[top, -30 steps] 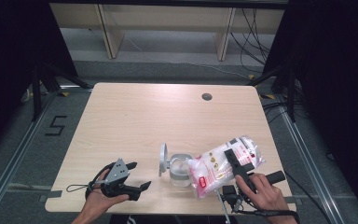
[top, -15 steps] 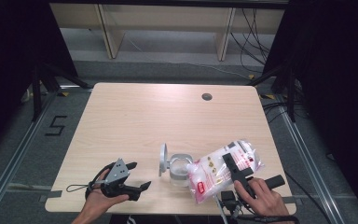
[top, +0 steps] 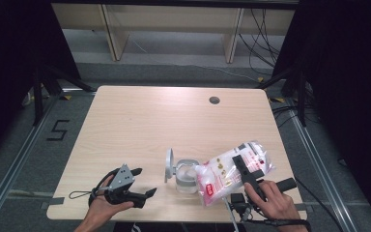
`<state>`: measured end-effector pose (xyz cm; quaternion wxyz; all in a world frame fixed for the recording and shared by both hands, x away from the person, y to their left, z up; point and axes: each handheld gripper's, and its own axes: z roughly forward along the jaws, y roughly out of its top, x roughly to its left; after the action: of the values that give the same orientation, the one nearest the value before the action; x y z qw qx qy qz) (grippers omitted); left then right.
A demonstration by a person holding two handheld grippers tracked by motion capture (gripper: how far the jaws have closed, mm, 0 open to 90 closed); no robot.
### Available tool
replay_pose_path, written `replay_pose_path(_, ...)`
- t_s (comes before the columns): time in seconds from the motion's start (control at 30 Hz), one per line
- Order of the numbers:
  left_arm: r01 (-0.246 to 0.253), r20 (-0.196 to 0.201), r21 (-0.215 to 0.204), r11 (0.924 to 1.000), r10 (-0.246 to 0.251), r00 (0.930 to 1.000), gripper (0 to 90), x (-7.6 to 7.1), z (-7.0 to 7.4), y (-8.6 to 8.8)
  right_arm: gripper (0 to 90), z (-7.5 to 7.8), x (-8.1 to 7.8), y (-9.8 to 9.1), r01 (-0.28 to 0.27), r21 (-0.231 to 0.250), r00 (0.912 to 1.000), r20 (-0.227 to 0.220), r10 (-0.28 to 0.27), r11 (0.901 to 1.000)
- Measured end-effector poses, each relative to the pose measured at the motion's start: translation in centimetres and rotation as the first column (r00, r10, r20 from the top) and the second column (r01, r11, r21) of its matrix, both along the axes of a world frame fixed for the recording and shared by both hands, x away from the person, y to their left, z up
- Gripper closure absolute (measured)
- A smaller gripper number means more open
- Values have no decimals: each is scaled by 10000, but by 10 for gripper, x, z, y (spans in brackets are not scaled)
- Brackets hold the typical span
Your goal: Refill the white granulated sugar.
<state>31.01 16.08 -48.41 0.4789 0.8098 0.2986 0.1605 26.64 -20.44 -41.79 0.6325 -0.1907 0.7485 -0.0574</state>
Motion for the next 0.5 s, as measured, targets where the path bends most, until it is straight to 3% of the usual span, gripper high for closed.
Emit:
replay_pose_path(0.07, 6, 5, 7, 10000, -6, 10000, 156, 0, 0, 0, 545, 3, -1, 0, -143, -255, 9999, 61, 144, 9996)
replay_pose_path(0.17, -3, 3, 3, 10000, 3, 10000, 156, 0, 0, 0, 547, 2, -6, -3, 183, 39, 9998, -33, -183, 9998)
replay_pose_path(0.2, 0, 6, -1, 10000, 0, 10000, 156, 0, 0, 0, 547, 4, -6, -2, 4, -191, 10000, 48, -3, 9998)
replay_pose_path(0.23, -23, -6, -84, 10000, 23, 10000, 156, 0, 0, 0, 548, 2, -7, -3, 42, -3, 10000, 2, -42, 10000)
replay_pose_path(0.27, -24, -7, -81, 10000, 23, 10000, 156, 0, 0, 0, 548, 3, -8, -2, -62, -146, 10000, 47, 63, 9999)
replay_pose_path(0.3, 23, 39, 13, 10000, -23, 10000, 156, 0, 0, 0, 549, 1, -10, -3, 124, 230, 9999, -27, -123, 9997)
replay_pose_path(0.33, 32, 61, 16, 10000, -32, 10000, 156, 0, 0, 0, 549, 3, -10, -2, -86, -157, 9999, 62, 87, 9998)
replay_pose_path(0.4, 8, 65, 52, 10000, -9, 10000, 156, 0, 1, 1, 550, 3, -13, -1, 8, -45, 10000, 19, -7, 10000)
replay_pose_path(0.43, 7, 54, 6, 10000, -7, 10000, 156, 0, 0, 0, 550, 5, -12, 0, -213, -369, 9997, 88, 216, 9991)
replay_pose_path(0.5, 27, 35, 36, 10000, -27, 10000, 156, 0, 0, 1, 551, 5, -14, 1, -219, -395, 9997, 61, 222, 9990)
